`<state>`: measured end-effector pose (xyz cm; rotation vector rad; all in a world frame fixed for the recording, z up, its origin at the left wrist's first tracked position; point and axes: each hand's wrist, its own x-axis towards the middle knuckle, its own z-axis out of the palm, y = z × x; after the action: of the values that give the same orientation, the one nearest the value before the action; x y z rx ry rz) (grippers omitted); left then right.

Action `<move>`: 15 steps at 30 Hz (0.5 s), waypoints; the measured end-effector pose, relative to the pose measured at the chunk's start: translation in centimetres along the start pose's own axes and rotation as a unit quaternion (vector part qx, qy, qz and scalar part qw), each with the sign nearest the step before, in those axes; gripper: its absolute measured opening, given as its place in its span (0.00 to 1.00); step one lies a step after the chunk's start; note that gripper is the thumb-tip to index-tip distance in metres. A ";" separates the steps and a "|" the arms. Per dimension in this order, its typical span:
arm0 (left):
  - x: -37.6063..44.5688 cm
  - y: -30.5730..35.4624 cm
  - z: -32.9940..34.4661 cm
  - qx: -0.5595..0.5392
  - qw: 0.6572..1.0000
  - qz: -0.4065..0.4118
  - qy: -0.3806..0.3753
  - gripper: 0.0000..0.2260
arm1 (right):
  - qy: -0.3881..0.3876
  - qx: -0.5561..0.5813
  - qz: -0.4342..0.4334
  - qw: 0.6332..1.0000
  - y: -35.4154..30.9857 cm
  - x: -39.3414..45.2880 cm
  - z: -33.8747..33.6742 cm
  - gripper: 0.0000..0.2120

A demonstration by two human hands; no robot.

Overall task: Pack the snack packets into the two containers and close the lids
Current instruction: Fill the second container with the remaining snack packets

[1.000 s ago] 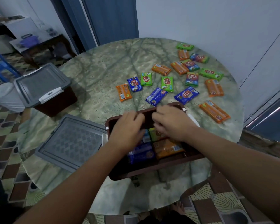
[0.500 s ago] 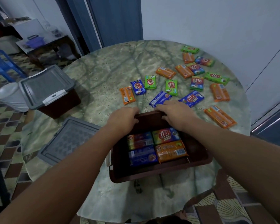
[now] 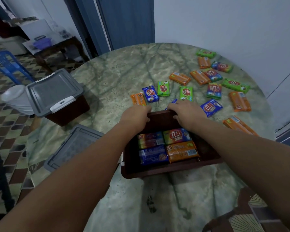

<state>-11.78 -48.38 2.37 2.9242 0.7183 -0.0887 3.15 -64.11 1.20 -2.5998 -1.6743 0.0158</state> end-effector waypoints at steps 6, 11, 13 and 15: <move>0.9 -0.7 -0.2 0.004 0.999 0.017 -0.028 0.10 | -0.039 0.021 -0.019 0.999 0.7 0.5 -0.8 0.15; 1.5 -0.6 -0.8 -0.149 0.987 -0.036 -0.043 0.24 | 0.009 0.107 0.007 0.994 1.0 1.5 -0.8 0.24; 2.0 -0.4 -1.2 -0.194 0.979 -0.055 -0.004 0.24 | 0.024 0.137 0.021 0.990 1.8 2.9 -0.6 0.22; 2.8 -0.2 -1.5 -0.217 0.973 -0.083 0.017 0.24 | 0.028 0.162 0.035 0.986 2.6 4.4 -0.9 0.16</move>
<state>-9.35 -46.68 3.59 2.4547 0.8611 0.0921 7.36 -61.26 2.07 -2.3892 -1.4252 0.1994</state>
